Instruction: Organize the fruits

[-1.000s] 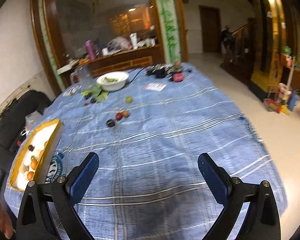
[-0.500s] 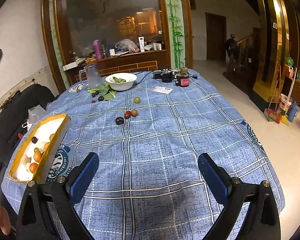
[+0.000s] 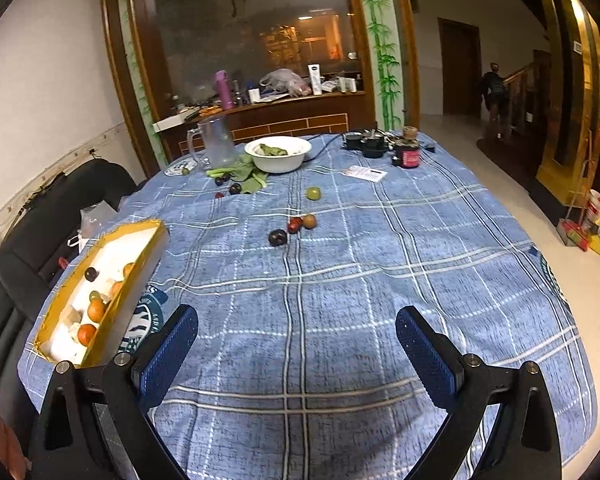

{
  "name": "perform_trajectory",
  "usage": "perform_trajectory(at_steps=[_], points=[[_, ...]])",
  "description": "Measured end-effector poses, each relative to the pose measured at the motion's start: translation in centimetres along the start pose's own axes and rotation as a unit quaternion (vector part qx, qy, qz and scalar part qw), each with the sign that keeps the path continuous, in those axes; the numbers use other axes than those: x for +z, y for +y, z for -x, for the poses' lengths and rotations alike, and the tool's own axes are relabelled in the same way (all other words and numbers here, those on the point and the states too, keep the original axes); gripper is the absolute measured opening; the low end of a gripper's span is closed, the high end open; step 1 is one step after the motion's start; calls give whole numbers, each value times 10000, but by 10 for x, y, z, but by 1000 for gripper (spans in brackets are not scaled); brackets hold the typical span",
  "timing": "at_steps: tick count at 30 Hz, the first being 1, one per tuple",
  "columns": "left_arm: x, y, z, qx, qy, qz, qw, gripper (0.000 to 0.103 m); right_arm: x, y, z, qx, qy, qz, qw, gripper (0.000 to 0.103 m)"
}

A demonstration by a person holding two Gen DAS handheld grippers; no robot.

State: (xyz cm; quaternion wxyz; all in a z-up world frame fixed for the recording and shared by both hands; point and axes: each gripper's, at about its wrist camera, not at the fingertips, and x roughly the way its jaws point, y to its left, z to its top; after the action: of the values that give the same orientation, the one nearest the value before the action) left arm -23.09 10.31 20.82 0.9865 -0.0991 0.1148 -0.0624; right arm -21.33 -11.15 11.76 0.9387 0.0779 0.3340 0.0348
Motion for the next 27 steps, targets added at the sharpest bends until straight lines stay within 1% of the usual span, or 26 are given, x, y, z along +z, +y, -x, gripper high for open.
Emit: perform_trajectory(at_steps=[4, 5, 6, 9, 10, 12, 14, 17, 21, 23, 24, 25, 27], points=[[3, 25, -4, 141, 98, 329, 9993, 103, 5, -4, -5, 215, -36, -125, 9997, 101], [2, 33, -9, 220, 203, 357, 9989, 103, 5, -6, -6, 256, -42, -151, 9995, 101], [0, 38, -14, 275, 335, 342, 9985, 103, 5, -7, -10, 274, -35, -148, 9995, 101], [-6, 50, -40, 391, 980, 215, 9942, 103, 5, -15, -22, 199, 80, -34, 9998, 101], [-9, 52, -44, 388, 1079, 220, 9932, 103, 6, -20, -25, 149, 120, -12, 9998, 101], [-13, 57, -55, 236, 1321, 327, 9904, 103, 10, -29, -29, 109, 167, -22, 9998, 101], [-14, 57, -62, 126, 1452, 399, 9885, 103, 19, -40, -31, 98, 199, -74, 9997, 101], [-8, 54, -68, 143, 1456, 329, 9887, 103, 39, -56, -36, 100, 234, -111, 9996, 101], [2, 38, -88, -111, 1472, 267, 9887, 103, 73, -73, -60, 347, 405, -331, 9980, 101], [-1, 26, -105, -268, 1501, 179, 9881, 103, 88, -77, -77, 472, 501, -404, 9968, 101], [-6, 18, -121, -386, 1609, 78, 9862, 103, 93, -77, -84, 512, 536, -400, 9965, 101], [-11, 12, -134, -431, 1730, 12, 9840, 103, 100, -78, -93, 541, 576, -377, 9962, 99], [-25, -1, -169, -503, 2073, -118, 9769, 103, 113, -79, -116, 539, 684, -314, 9957, 90]])
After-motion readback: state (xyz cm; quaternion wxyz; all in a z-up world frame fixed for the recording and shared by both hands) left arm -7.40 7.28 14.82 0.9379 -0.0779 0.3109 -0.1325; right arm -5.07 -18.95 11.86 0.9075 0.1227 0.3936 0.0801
